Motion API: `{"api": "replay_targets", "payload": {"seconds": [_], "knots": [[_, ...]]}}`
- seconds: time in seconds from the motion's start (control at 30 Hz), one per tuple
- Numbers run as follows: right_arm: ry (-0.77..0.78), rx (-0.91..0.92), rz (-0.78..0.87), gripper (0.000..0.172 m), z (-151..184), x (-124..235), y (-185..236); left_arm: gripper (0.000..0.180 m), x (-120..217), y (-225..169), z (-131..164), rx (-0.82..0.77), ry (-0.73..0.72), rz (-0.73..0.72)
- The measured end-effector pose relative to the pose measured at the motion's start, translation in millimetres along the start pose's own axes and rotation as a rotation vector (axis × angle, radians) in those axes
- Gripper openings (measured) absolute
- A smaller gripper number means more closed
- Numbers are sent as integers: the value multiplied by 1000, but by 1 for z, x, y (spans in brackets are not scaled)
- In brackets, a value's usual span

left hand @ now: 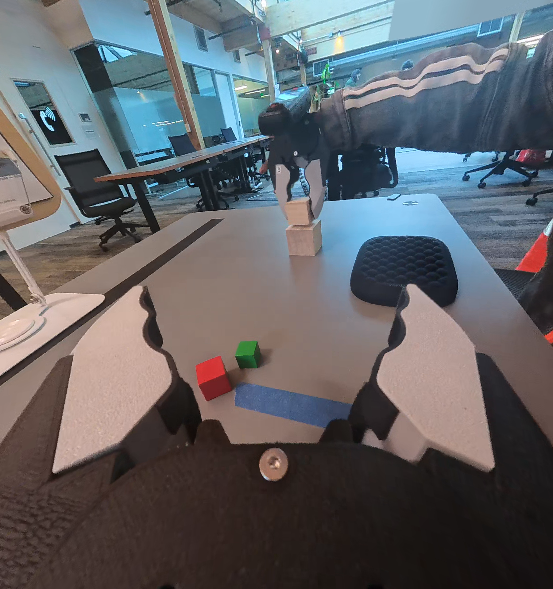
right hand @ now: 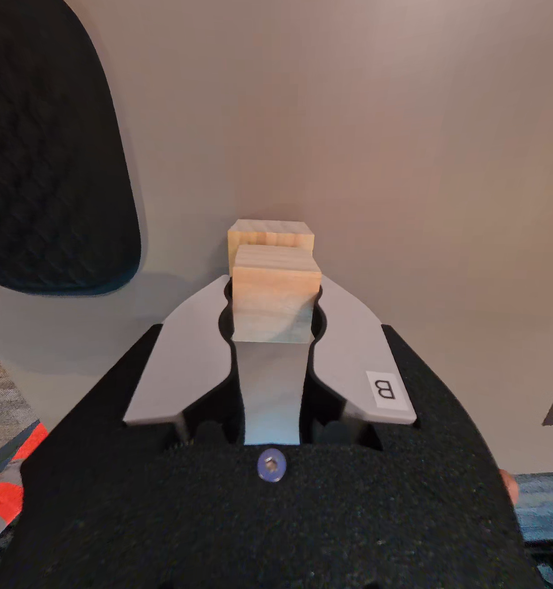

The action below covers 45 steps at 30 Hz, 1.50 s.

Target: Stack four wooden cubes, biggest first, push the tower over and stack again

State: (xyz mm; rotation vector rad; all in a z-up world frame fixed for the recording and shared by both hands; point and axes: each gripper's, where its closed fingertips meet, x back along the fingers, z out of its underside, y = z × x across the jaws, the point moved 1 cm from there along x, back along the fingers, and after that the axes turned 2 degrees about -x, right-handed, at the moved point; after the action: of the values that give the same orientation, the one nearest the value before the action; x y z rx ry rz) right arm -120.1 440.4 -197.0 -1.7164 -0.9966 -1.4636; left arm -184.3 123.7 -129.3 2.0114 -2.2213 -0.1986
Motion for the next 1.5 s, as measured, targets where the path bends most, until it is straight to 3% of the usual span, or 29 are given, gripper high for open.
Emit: {"api": "replay_targets", "payload": {"seconds": [0.7,0.93,1.07,1.23,1.4,1.5], "knots": [[19,46,39,47,0,-5,0,140,-3,-4,10,-23,50,20],[-42,12,63,68,-7,3,0,140,-3,-3,10,-14,47,20],[-234,-28,108,84,-42,25,2,140,-2,-2,10,-9,45,17],[-551,-31,217,106,-114,53,19,140,-2,-2,10,-6,46,15],[-801,-60,343,109,-182,53,40,140,-3,-1,11,-2,49,11],[-975,-234,349,93,-221,39,38,140,-3,-1,11,-2,50,10]]}}
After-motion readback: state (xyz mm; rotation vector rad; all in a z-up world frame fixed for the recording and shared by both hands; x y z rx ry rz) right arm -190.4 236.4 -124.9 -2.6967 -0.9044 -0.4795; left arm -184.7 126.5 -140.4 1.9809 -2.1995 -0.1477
